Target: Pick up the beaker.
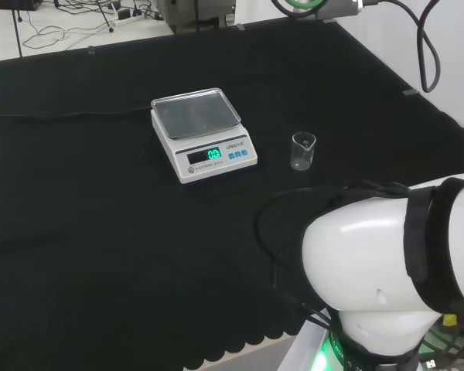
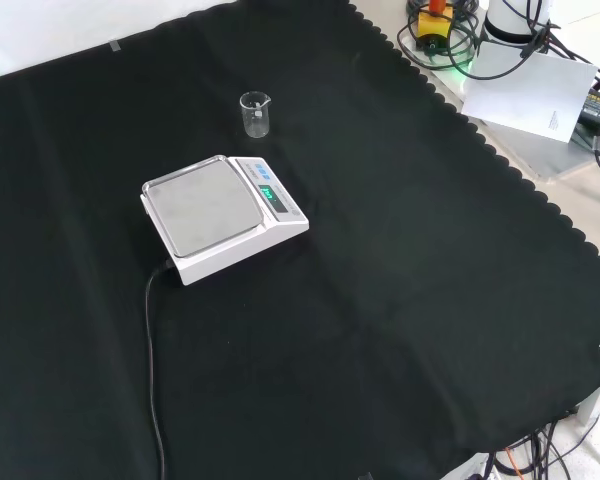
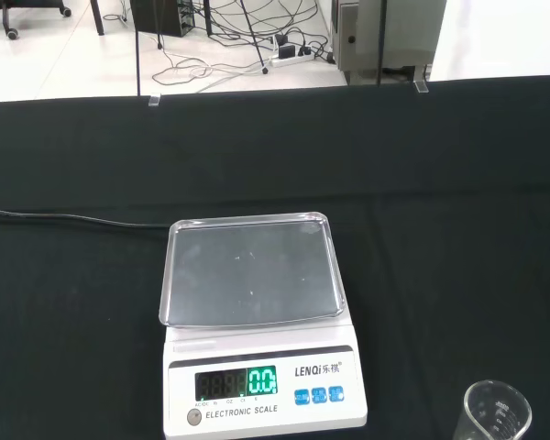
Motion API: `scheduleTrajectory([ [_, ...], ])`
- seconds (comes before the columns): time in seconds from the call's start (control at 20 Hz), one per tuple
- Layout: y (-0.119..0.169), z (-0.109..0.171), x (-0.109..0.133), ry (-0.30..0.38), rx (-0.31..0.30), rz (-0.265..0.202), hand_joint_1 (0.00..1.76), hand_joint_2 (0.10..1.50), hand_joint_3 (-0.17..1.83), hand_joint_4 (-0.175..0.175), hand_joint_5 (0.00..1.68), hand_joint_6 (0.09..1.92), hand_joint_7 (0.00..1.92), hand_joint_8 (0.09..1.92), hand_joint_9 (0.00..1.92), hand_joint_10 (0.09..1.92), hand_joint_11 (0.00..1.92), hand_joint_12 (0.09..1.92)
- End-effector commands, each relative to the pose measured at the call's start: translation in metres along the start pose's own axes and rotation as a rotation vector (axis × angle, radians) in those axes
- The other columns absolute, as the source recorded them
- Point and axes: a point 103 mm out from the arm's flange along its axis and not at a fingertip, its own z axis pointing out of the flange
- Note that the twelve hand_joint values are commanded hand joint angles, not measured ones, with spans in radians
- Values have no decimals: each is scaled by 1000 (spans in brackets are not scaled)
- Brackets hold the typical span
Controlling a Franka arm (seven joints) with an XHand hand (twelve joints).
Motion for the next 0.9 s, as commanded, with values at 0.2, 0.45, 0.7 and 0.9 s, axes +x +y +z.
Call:
scheduleTrajectory([
  [0.2, 15, 10, -9, -6, 9, -16, 579, 782, 417, 17, 406, 276, 287, 657, 344, 812, 0, 1385],
  [0.45, 38, 23, -18, 0, 34, -35, 579, 791, 401, 16, 420, 256, 291, 657, 345, 815, 0, 1388],
  [0.7, 59, 43, -28, 28, 61, -47, 581, 793, 399, 15, 429, 254, 294, 657, 348, 815, 0, 1388],
  [0.9, 72, 59, -28, 17, 80, -48, 584, 795, 397, 14, 432, 252, 297, 658, 351, 815, 0, 1387],
])
